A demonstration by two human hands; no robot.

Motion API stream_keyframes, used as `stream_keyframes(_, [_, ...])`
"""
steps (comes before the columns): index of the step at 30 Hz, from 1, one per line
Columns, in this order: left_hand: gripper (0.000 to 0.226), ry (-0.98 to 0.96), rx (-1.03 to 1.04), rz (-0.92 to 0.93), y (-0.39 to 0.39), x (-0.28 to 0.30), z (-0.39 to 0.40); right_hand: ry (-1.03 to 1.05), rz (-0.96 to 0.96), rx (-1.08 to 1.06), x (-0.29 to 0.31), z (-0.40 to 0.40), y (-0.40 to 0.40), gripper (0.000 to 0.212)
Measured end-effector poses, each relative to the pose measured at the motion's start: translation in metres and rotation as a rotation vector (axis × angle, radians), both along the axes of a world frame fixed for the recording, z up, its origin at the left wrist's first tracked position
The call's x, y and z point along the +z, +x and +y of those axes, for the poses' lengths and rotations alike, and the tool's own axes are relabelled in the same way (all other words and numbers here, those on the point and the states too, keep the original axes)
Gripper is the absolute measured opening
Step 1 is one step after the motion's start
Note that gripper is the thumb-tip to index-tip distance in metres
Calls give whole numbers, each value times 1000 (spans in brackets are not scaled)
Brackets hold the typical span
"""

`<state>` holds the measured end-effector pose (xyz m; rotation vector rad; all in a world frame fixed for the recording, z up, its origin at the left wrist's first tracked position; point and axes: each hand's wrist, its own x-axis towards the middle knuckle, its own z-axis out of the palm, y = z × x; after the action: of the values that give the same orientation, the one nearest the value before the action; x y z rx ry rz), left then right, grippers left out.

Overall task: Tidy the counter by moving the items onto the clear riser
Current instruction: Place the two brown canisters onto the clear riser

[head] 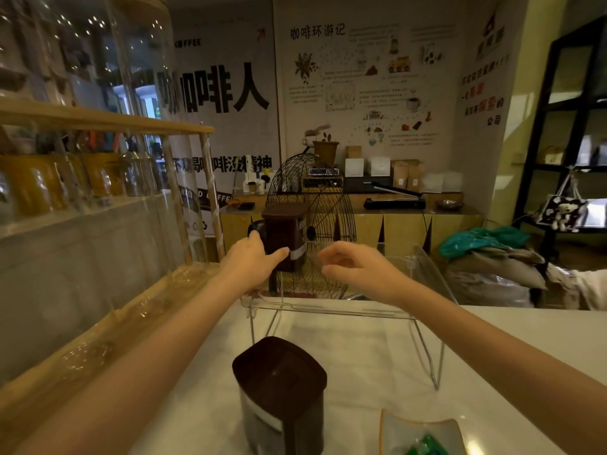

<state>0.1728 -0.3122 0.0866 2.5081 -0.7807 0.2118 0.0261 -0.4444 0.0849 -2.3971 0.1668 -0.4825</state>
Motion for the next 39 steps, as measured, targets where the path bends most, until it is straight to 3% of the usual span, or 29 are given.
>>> stream_keyframes(4, [68,111,-101,-217,-26,-1,30,-86,15,72,-10,21,-50,24])
stream_keyframes(7, [62,89,-269,-306,-50,-7,54,-149,144,122,-26,28,-69,22])
stream_keyframes(9, [70,101,-369,-329,-70,-14,71,-192,266,159,-39,30,-74,28])
stream_keyframes(15, [63,-31,-438,39,-123,-46,104,-209,461,232,-72,41,-68,58])
stream_keyframes(19, [78,-12,-293,-18,-135,-77,118,-123,460,255,-83,46,-63,70])
stream_keyframes(24, [85,-111,-89,11,-148,-101,116,52,379,273,-88,56,-59,65])
stream_keyframes(28, [89,-319,-120,149,-150,-112,107,74,350,269,-89,61,-60,62])
stream_keyframes(39, [80,-592,-158,271,-158,-95,104,83,261,270,-81,62,-71,52])
